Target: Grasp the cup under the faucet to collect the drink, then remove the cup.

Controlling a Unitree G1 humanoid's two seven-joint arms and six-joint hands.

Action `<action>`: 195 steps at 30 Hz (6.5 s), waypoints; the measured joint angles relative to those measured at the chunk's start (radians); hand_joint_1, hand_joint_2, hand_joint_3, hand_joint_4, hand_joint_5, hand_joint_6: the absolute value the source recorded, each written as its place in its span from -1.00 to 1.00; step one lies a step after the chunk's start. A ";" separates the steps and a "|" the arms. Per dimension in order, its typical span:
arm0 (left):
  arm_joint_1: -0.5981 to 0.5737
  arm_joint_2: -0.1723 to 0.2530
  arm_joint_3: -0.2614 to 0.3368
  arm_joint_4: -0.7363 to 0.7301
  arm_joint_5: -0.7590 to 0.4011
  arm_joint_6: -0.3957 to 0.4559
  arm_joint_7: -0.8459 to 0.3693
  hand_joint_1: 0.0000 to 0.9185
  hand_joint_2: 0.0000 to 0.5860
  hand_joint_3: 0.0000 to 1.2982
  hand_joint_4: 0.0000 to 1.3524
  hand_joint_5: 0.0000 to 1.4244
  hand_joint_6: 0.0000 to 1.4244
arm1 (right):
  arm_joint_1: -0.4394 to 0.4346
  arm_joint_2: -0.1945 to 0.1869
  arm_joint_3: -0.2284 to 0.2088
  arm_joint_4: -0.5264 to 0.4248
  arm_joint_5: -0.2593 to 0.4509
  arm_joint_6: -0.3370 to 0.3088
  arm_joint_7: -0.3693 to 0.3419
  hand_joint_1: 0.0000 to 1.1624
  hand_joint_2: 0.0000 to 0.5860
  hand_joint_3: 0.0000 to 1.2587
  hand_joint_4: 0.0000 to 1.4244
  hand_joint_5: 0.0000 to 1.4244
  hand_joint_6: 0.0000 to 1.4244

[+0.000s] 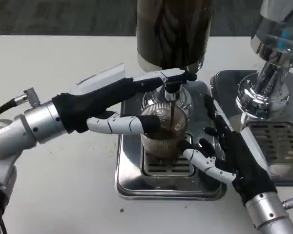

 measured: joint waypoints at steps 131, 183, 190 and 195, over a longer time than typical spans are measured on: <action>0.273 -0.030 0.273 -0.055 -0.199 0.218 -0.034 -1.00 -0.34 -0.51 -0.66 -0.73 -0.76 | -0.189 0.071 0.132 0.282 -0.202 -0.066 -0.264 0.21 -0.28 -0.57 -0.47 -0.28 0.14; 0.265 -0.036 0.289 -0.015 -0.172 0.223 -0.032 -1.00 -0.34 -0.54 -0.62 -0.70 -0.71 | -0.040 0.073 0.139 0.259 -0.396 -0.191 -0.779 0.26 -0.23 -0.15 -0.04 0.20 0.71; 0.263 -0.036 0.289 0.001 -0.158 0.212 -0.029 -1.00 -0.34 -0.55 -0.65 -0.71 -0.70 | 0.013 0.065 0.123 0.190 -0.398 -0.195 -0.791 0.24 -0.24 -0.11 -0.03 0.22 0.73; 0.263 -0.036 0.280 0.004 -0.104 0.143 -0.006 -1.00 -0.37 -0.59 -0.72 -0.76 -0.74 | 0.055 0.064 0.111 0.130 -0.407 -0.196 -0.797 0.25 -0.24 -0.10 -0.02 0.23 0.73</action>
